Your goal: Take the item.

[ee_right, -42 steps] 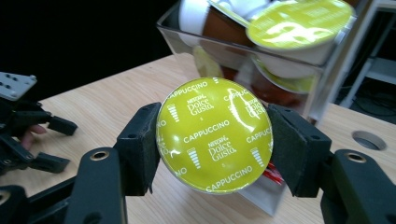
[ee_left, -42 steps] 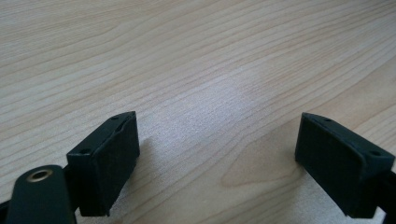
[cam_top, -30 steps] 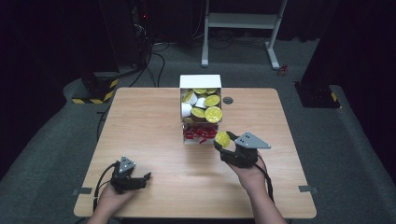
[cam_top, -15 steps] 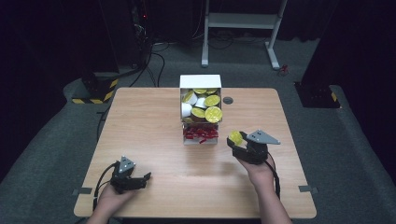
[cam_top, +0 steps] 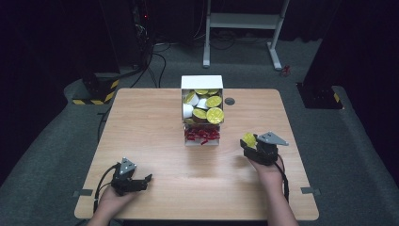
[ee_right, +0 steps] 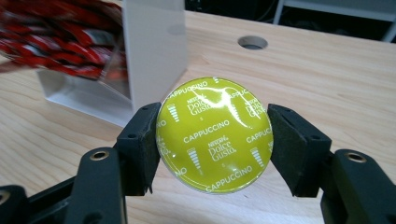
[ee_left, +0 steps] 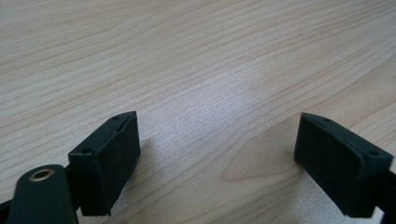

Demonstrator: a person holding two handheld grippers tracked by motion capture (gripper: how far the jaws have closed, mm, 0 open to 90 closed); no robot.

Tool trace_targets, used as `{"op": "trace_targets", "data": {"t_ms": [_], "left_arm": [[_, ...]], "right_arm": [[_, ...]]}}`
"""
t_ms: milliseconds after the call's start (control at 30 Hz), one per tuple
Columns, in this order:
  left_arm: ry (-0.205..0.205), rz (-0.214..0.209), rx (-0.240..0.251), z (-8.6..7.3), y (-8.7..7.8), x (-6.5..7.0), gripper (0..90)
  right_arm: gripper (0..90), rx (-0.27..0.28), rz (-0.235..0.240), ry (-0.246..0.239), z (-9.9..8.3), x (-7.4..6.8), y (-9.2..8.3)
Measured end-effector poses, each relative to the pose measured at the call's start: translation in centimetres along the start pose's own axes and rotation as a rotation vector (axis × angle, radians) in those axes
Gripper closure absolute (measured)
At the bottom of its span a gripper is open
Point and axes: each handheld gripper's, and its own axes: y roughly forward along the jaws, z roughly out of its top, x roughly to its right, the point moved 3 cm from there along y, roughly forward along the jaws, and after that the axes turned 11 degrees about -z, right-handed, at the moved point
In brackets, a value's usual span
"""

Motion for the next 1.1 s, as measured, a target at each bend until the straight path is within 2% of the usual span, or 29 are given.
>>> {"op": "trace_targets", "data": {"t_ms": [133, 233, 700, 733, 867, 1100], "left_arm": [[0.000, 0.000, 0.000, 0.0, 0.0, 0.0, 14.8], [0.000, 0.000, 0.000, 0.0, 0.0, 0.0, 14.8], [0.000, -0.003, 0.000, -0.1, -0.1, 0.1, 15.0], [0.000, -0.001, 0.001, -0.1, 0.0, 0.0, 15.0], [0.000, -0.002, 0.000, -0.1, -0.1, 0.1, 15.0], [0.000, -0.002, -0.001, -0.1, -0.1, 0.1, 15.0]], "right_arm": [[38.6, -0.017, -0.030, -0.010, -0.5, 0.6, 0.3], [38.6, -0.040, -0.041, 0.002, -0.9, 1.0, 0.6], [38.5, -0.157, -0.153, -0.028, -3.2, 2.5, 2.4], [38.5, -0.159, -0.160, -0.042, -3.3, 2.6, 2.5], [38.5, -0.185, -0.164, -0.032, -3.8, 2.9, 2.9], [38.3, -0.176, -0.167, -0.022, -4.0, 2.9, 3.0]]}}
